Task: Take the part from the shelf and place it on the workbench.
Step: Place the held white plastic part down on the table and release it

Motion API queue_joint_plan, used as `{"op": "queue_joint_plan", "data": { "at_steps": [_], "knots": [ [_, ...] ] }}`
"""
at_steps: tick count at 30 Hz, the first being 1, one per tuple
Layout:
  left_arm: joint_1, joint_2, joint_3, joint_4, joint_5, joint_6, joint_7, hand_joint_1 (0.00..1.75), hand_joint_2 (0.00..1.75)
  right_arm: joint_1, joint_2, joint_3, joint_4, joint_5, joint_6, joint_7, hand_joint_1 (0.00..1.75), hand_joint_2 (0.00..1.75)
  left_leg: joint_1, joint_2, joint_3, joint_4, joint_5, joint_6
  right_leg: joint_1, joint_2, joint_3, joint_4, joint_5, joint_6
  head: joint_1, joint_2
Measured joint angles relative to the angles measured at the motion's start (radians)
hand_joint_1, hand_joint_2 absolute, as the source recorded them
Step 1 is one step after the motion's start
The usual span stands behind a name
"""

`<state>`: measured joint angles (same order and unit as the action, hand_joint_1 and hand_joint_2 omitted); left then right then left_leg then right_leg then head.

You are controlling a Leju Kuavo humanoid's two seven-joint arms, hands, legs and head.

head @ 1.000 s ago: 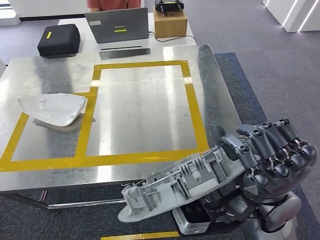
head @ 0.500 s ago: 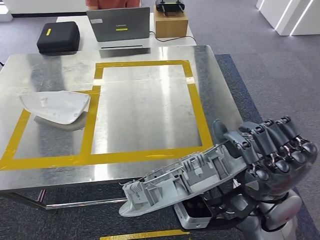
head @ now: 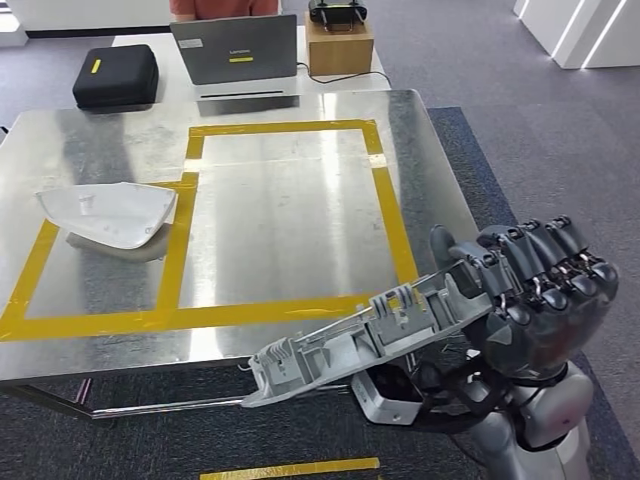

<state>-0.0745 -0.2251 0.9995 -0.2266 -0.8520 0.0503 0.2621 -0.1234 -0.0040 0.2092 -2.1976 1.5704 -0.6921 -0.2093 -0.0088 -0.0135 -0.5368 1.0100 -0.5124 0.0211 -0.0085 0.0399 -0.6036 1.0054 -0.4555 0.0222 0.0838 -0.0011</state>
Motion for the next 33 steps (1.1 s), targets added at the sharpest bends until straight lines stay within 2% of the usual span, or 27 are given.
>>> {"op": "queue_joint_plan", "data": {
  "at_steps": [7,17,33],
  "knots": [
    [0.000,0.000,0.000,0.000,-0.007,-0.004,0.008,0.00,1.75,-0.054,-0.010,-0.044,0.062,0.000,0.000,0.017,1.75,1.75,0.000,0.000,0.000,0.000,0.001,0.000,0.000,0.000,-0.001,0.001,0.000,0.000,0.000,0.000],
    [-0.002,0.000,0.000,0.000,-0.019,-0.007,0.011,0.00,1.75,-0.175,-0.087,-0.121,0.207,0.000,0.000,0.059,1.75,1.75,-0.001,0.000,0.000,0.000,0.002,0.000,0.000,0.000,-0.002,0.001,0.001,0.001,0.000,0.000],
    [-0.004,0.000,0.001,0.000,-0.039,-0.016,0.014,0.00,1.75,-0.269,-0.149,-0.202,0.335,0.000,0.000,0.018,1.75,1.75,-0.001,0.000,-0.001,0.000,0.002,0.000,0.000,0.000,-0.003,0.001,0.001,0.001,0.000,0.000]
  ]
}}
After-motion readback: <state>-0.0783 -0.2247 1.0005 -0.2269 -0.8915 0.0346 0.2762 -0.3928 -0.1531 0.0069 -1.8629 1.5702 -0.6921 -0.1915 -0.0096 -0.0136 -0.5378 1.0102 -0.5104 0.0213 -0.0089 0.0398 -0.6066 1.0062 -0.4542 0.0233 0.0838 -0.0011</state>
